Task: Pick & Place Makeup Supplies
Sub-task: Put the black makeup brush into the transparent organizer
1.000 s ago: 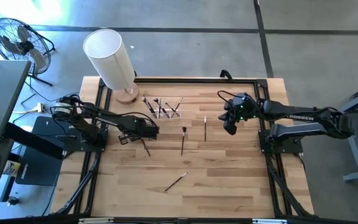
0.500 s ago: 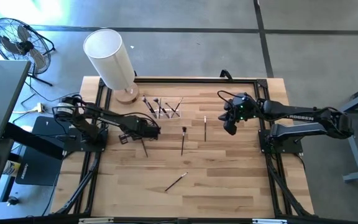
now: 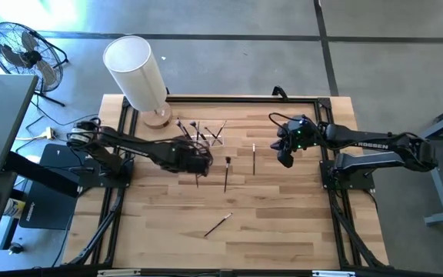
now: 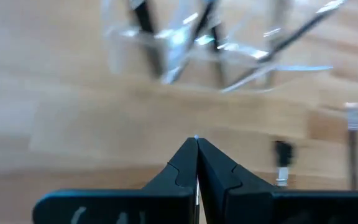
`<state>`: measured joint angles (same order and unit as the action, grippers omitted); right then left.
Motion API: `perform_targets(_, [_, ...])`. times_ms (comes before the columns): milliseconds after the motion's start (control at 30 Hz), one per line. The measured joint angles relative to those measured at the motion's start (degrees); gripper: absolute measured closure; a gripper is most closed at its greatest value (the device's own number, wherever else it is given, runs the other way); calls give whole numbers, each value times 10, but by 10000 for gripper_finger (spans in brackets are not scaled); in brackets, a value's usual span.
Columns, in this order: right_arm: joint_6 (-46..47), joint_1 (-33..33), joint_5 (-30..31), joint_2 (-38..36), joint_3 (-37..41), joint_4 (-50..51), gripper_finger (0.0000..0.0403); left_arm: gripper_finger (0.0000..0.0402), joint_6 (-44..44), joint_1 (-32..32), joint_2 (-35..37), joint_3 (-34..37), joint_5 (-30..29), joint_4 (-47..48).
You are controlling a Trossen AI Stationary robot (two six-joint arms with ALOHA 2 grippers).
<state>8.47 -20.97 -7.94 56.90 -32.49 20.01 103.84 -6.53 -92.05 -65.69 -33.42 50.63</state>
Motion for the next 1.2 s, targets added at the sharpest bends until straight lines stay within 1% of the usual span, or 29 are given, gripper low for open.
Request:
perform_targets(67, [-1, 0, 0, 0, 0, 0, 396, 401, -40, 1, 0, -26, -24, 4])
perform_targets(133, [-8, 0, 0, 0, 0, 0, 396, 401, -105, 6, 0, -56, -46, -5])
perform_targets(200, [-14, 0, 0, 0, 0, 0, 396, 401, -194, 10, 1, -82, -68, -18])
perform_targets(267, [-17, 0, 0, 0, 0, 0, 396, 402, -314, 19, 1, -102, -74, -54])
perform_targets(367, [-25, 0, 0, 0, 0, 1, 396, 401, -545, 31, 1, -116, -59, -162])
perform_targets(400, [-26, 0, 0, 0, 0, 1, 396, 401, -592, 36, 1, -116, -63, -207])
perform_targets(467, [-26, 0, 0, 0, 0, 2, 396, 401, -657, 44, 1, -116, -78, -291])
perform_targets(533, [-25, 0, 0, 0, 0, 5, 396, 401, -731, 54, 1, -116, -80, -362])
perform_targets(600, [-25, 0, 0, 0, 0, 7, 396, 401, -799, 62, 1, -116, -70, -411])
perform_targets(667, [-25, 0, 0, 0, 0, 8, 396, 401, -840, 70, 2, -107, -65, -449])
perform_targets(733, [-20, 0, 0, 0, 0, 9, 396, 401, -855, 82, 6, -81, -56, -492])
perform_targets(800, [-13, 0, 0, 0, 0, 9, 396, 401, -856, 97, 26, -35, -32, -535])
perform_targets(900, [-9, 0, 0, 0, 0, 10, 396, 401, -857, 114, 54, 49, -25, -662])
perform_targets(1000, [-8, 0, 0, 0, 0, 12, 396, 401, -887, 125, 77, 144, -21, -791])
perform_targets(1100, [5, 0, 2, 0, 0, 11, 396, 401, -916, 135, 93, 227, -28, -939])
perform_targets(1200, [21, 0, 12, 0, 0, 3, 396, 401, -917, 148, 103, 308, -32, -1054])
